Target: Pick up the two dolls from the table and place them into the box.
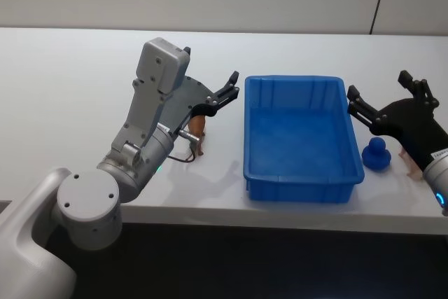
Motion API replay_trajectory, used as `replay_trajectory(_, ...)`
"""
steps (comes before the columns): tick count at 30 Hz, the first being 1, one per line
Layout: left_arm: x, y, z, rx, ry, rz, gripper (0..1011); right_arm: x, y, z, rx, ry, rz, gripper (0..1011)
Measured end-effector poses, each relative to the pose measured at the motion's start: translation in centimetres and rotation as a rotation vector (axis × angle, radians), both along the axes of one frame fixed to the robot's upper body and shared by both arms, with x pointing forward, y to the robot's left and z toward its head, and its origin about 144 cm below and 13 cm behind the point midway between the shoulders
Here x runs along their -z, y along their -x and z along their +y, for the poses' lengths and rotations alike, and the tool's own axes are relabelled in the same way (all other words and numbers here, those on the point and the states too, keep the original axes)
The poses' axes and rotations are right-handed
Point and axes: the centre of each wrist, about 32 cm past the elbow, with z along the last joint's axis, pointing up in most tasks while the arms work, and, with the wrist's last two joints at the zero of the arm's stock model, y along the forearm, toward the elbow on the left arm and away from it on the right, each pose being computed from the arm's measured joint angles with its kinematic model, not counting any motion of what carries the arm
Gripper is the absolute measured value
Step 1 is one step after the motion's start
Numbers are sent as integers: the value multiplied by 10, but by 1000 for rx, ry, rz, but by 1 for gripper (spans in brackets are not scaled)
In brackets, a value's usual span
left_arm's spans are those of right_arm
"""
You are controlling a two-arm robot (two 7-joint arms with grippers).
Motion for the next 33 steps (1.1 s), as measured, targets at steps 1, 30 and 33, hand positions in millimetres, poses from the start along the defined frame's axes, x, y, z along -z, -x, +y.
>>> replay_trajectory(1, 0, 0, 0, 0, 0, 0, 1001, 0, 0, 0, 0, 0, 0, 1001)
replay_trajectory(30, 0, 0, 0, 0, 0, 0, 1002, 0, 0, 0, 0, 0, 0, 1001)
replay_trajectory(33, 0, 0, 0, 0, 0, 0, 1001, 0, 0, 0, 0, 0, 0, 1001)
